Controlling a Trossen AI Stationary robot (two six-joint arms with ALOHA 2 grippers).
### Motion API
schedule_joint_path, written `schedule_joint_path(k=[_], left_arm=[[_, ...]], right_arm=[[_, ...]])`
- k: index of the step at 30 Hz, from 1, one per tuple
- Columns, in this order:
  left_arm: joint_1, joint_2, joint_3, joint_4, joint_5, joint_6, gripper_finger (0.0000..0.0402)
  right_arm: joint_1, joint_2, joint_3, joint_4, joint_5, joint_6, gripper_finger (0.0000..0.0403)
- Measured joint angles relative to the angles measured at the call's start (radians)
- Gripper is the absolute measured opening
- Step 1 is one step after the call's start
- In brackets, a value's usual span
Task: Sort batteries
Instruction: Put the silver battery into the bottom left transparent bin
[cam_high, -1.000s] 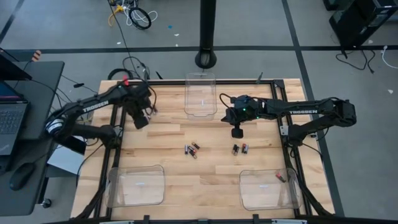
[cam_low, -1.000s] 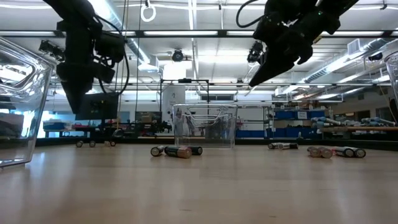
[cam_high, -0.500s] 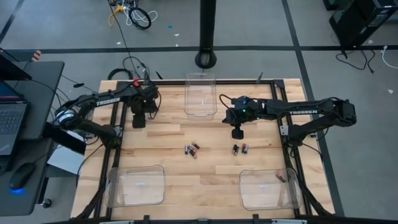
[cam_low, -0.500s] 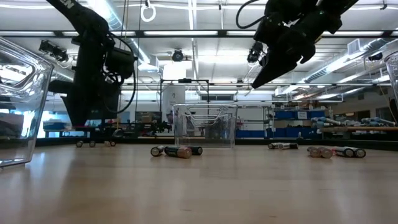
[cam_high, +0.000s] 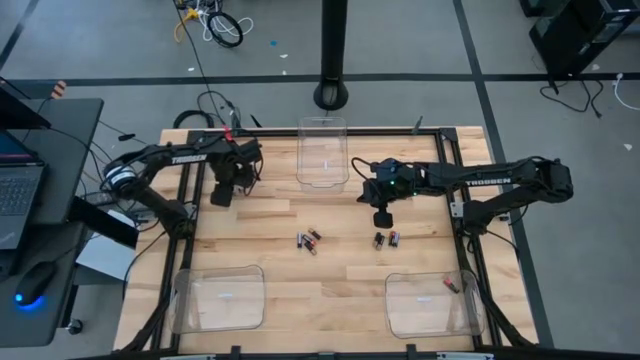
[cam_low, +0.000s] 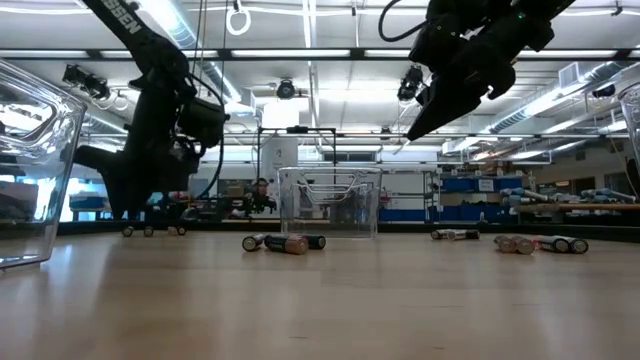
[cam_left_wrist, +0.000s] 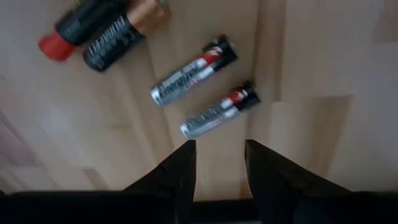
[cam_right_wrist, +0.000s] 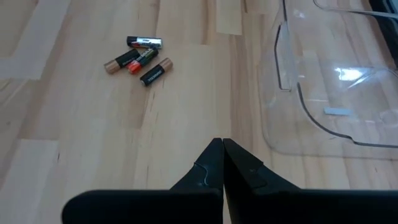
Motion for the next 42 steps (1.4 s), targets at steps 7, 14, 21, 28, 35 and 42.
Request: schedule_joint_path(k=[7, 14, 21, 28, 35, 42], left_arm=[[0.0, 0.022, 0.0, 0.035, -0.014, 0.08, 0.0145], [0.0, 0.022, -0.026, 0.071, -0.013, 0.142, 0.0145], [-0.013, 0.021, -0.063, 0.098, -0.028, 0.18, 0.0145], [-0.039, 0.022, -0.096, 0.133, -0.025, 0.18, 0.0142], [-0.072, 0.02, -0.1, 0.139, -0.03, 0.12, 0.0097], [-0.127, 0.021, -0.081, 0.115, -0.039, 0.043, 0.0044]], right_arm=[[0.0, 0.0, 0.0, -0.001, 0.0, -0.003, 0.0009], [0.0, 0.0, 0.0, -0.001, 0.0, -0.008, 0.0009], [0.0, 0.0, 0.0, -0.006, 0.0, -0.009, 0.0009], [0.0, 0.0, 0.0, -0.006, 0.0, -0.009, 0.0009], [0.0, 0.0, 0.0, -0.007, 0.0, -0.009, 0.0009], [0.0, 0.0, 0.0, -0.007, 0.0, -0.007, 0.0009]])
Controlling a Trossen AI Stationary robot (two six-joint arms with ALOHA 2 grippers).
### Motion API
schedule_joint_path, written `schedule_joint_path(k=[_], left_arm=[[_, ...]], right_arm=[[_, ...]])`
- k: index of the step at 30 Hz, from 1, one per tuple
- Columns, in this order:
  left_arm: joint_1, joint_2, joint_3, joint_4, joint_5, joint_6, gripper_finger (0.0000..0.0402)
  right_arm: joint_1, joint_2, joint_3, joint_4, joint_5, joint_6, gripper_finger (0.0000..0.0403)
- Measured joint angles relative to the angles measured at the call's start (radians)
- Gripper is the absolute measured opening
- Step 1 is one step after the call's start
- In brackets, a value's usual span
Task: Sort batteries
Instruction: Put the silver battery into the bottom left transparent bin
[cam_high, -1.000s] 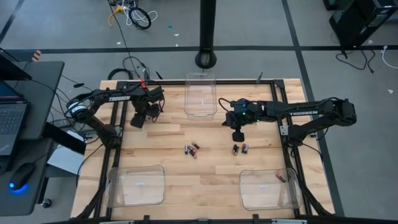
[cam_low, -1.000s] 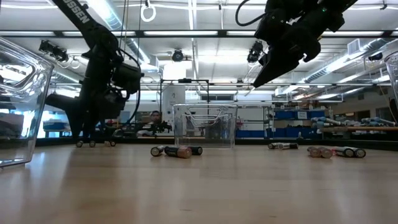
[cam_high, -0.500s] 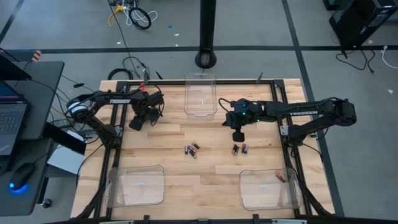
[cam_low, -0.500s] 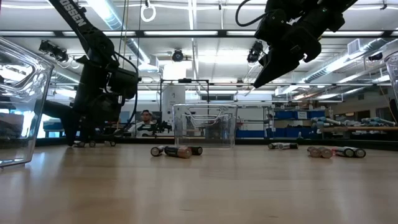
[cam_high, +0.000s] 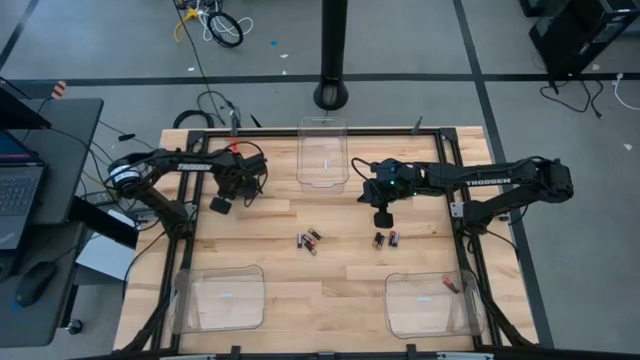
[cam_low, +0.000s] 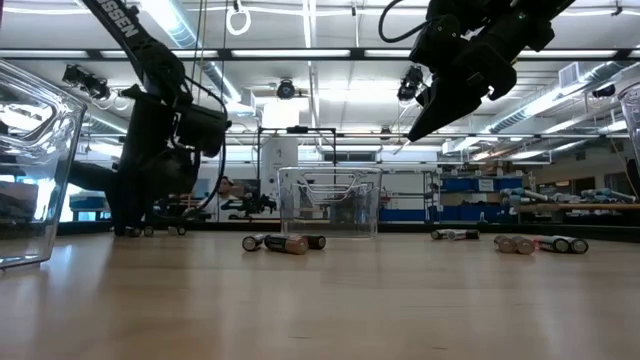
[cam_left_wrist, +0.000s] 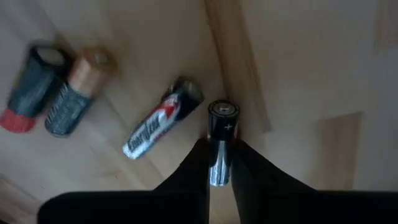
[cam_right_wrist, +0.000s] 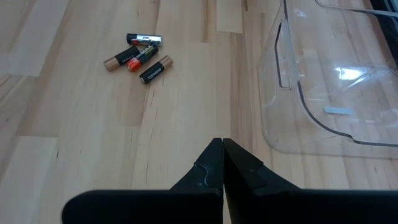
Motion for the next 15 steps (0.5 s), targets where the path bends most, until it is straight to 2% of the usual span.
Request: schedule_joint_path(k=[9, 15], left_arm=[[-0.081, -0.052, 0.135, -0.196, 0.03, -0.226, 0.0044], [-0.227, -0.147, 0.257, -0.269, 0.037, -0.385, 0.0044]], right_arm=[[0.0, 0.0, 0.0, 0.0, 0.0, 0.001, 0.0009], [0.0, 0.0, 0.0, 0.0, 0.0, -0.002, 0.0009]])
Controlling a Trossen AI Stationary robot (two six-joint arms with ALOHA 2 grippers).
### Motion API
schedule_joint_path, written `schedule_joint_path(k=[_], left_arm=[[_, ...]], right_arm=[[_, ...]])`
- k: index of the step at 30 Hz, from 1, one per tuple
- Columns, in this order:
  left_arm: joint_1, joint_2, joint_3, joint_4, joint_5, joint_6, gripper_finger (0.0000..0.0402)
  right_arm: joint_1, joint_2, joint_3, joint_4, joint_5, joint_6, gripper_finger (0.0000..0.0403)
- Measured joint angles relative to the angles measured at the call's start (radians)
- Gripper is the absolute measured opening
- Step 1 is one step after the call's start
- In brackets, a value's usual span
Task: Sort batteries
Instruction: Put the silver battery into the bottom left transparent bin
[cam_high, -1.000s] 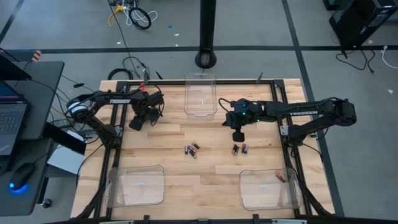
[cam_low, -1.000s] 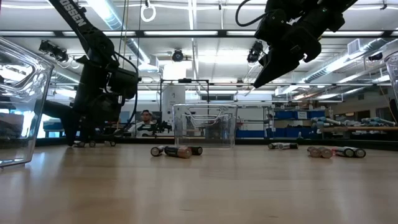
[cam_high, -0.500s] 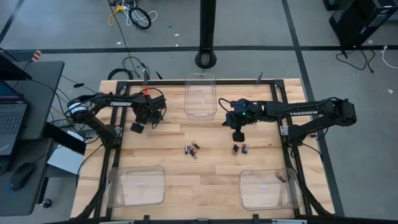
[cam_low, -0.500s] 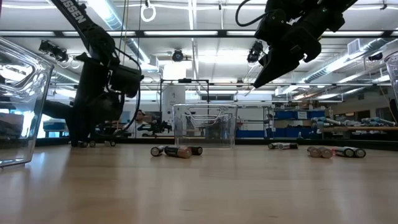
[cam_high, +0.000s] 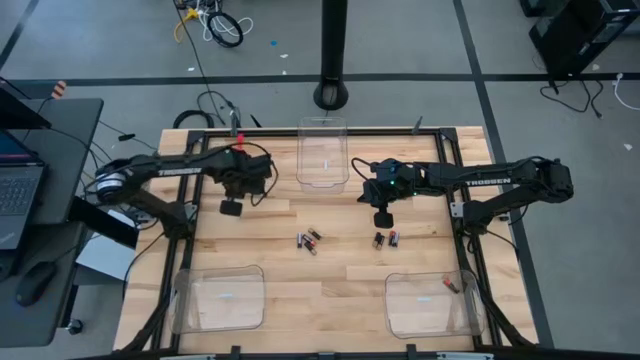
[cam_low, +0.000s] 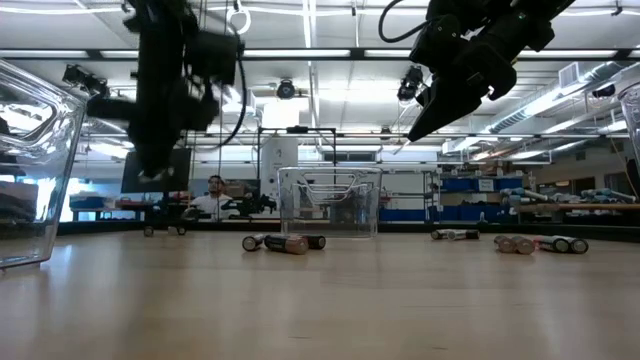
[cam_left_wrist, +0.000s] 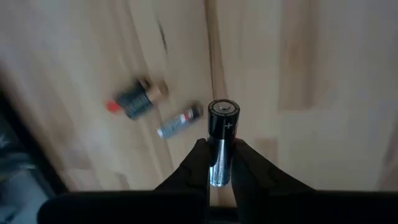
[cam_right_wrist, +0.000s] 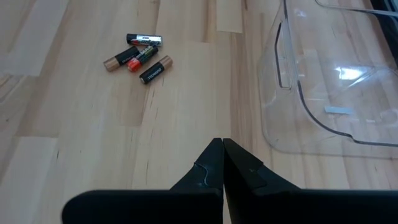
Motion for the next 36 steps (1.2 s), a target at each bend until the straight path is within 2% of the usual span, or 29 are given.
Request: schedule_joint_path(k=[3, 9, 15, 21, 26, 30, 36], left_arm=[[-0.11, -0.027, 0.079, -0.065, 0.003, -0.118, 0.0044], [-0.361, -0.039, 0.198, -0.156, 0.096, -0.408, 0.0044], [-0.606, -0.039, 0.204, -0.17, 0.187, -0.758, 0.0044], [-0.832, -0.037, 0.204, -0.073, 0.217, -1.13, 0.0044], [-0.994, 0.022, 0.203, -0.031, 0.247, -1.412, 0.0044], [-1.084, 0.103, 0.203, 0.013, 0.27, -1.502, 0.0044], [-1.129, 0.239, 0.202, 0.01, 0.327, -1.471, 0.0044]], right_arm=[[0.0, 0.0, 0.0, 0.001, 0.0, -0.02, 0.0009], [-0.006, 0.0, 0.0, 0.041, 0.0, -0.055, 0.0009], [-0.018, 0.0, 0.0, 0.076, 0.0, -0.086, 0.0009], [-0.038, 0.0, 0.0, 0.108, -0.007, -0.123, 0.0009], [-0.062, 0.0, 0.0, 0.117, -0.008, -0.128, 0.0009], [-0.079, 0.0, 0.0, 0.118, -0.009, -0.136, 0.0009], [-0.098, 0.0, 0.0, 0.136, -0.047, -0.154, 0.0009]])
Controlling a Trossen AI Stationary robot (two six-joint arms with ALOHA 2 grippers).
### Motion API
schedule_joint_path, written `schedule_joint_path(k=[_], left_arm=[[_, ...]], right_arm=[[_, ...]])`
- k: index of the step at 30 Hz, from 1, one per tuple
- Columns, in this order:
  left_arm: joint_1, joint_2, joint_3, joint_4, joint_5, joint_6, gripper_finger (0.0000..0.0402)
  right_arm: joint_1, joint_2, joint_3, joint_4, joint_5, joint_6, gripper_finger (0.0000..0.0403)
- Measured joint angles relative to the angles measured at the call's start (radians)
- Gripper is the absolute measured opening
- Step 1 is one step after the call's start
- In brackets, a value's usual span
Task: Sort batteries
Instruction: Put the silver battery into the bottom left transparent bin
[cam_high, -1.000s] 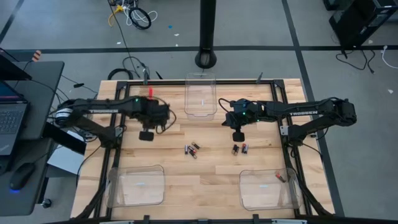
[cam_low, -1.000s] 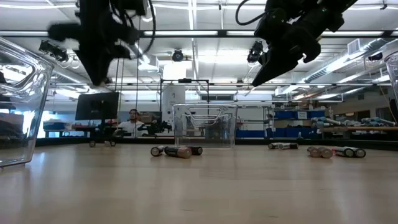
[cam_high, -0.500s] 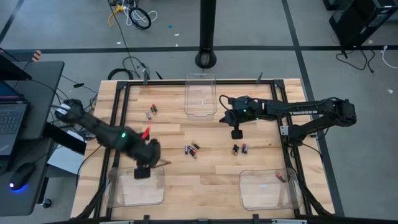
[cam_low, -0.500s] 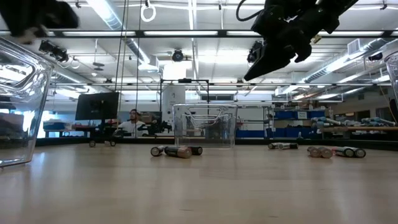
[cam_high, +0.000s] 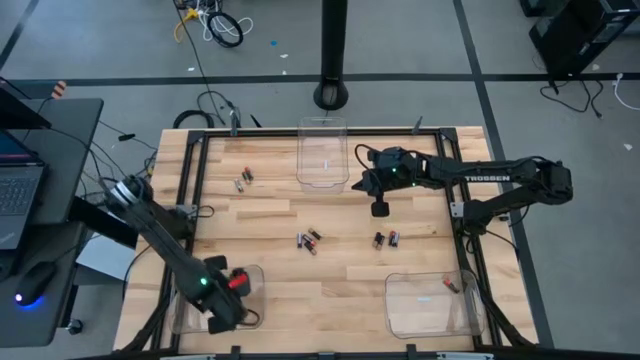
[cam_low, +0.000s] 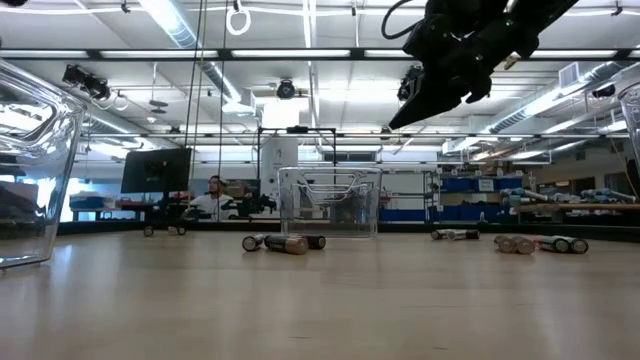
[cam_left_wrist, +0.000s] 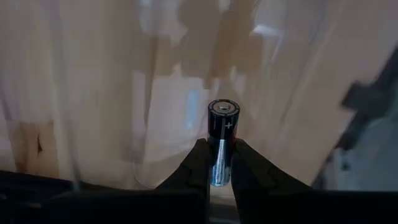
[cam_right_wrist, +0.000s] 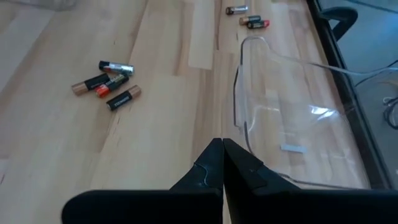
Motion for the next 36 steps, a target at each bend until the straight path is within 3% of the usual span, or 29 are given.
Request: schedule_joint_path(k=[6, 17, 25, 34, 36], left_arm=[[-0.001, 0.047, -0.02, 0.015, 0.002, 0.049, 0.0044], [-0.001, -0.063, -0.245, 0.213, 0.026, 0.026, 0.0044], [-0.001, -0.076, -0.366, 0.385, 0.051, 0.026, 0.0044], [-0.001, -0.076, -0.368, 0.403, 0.045, 0.017, 0.0045], [-0.001, -0.075, -0.363, 0.406, 0.042, 0.004, 0.0066]], right_arm=[[-0.006, 0.0, 0.0, 0.0, -0.014, 0.0, 0.001], [-0.006, 0.0, 0.0, -0.003, -0.014, 0.0, 0.001], [-0.006, 0.0, 0.0, -0.004, -0.014, 0.002, 0.001], [-0.006, 0.0, 0.0, -0.006, -0.014, 0.009, 0.001], [-0.006, 0.0, 0.0, -0.007, -0.015, 0.011, 0.001]])
